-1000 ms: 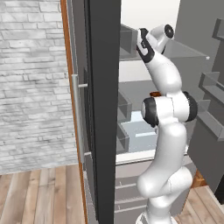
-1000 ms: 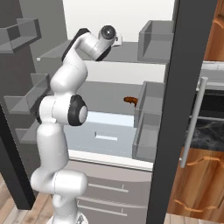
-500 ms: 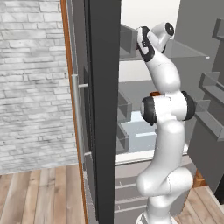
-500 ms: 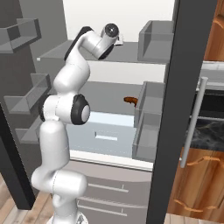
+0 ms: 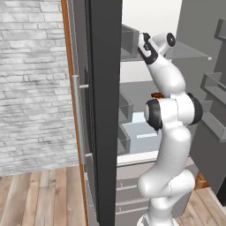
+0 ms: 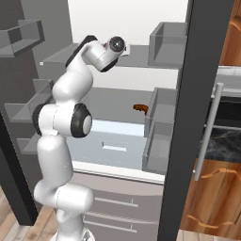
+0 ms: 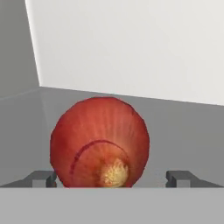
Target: Move the onion and chicken drumstick from the second highest shelf to the top shelf to make space. Then, place the pitcher from the counter on the cleared second highest shelf.
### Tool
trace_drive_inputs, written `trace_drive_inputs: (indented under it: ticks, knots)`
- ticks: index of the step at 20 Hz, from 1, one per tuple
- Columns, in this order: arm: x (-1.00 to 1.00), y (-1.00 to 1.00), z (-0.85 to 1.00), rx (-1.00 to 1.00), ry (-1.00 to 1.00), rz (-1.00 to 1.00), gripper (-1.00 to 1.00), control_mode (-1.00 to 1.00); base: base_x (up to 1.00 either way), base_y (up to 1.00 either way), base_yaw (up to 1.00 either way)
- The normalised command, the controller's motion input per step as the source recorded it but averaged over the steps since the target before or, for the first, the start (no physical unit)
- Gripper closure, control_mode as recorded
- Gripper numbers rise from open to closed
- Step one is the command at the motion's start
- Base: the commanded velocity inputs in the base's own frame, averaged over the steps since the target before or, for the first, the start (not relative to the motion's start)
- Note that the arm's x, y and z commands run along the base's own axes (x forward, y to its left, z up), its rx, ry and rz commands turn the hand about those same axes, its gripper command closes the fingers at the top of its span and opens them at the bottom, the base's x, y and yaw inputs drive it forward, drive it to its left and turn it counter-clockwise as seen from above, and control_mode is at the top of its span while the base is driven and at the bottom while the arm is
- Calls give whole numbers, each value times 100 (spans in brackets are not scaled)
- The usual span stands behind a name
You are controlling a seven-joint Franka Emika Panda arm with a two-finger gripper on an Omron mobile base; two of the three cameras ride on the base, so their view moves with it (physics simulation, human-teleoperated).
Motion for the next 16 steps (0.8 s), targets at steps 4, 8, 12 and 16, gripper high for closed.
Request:
trace_drive_inputs:
  ticks: [4, 8, 12, 16]
  knots:
    - [-59, -2, 7, 0, 15, -5, -100, -100, 0, 0, 0]
    - [-79, -11, 16, 0, 27, -3, -100, -100, 0, 0, 0]
    - [-97, -12, -3, -2, 22, -2, -100, -100, 0, 0, 0]
    - [-100, -34, -48, -6, 7, -4, -100, -100, 0, 0, 0]
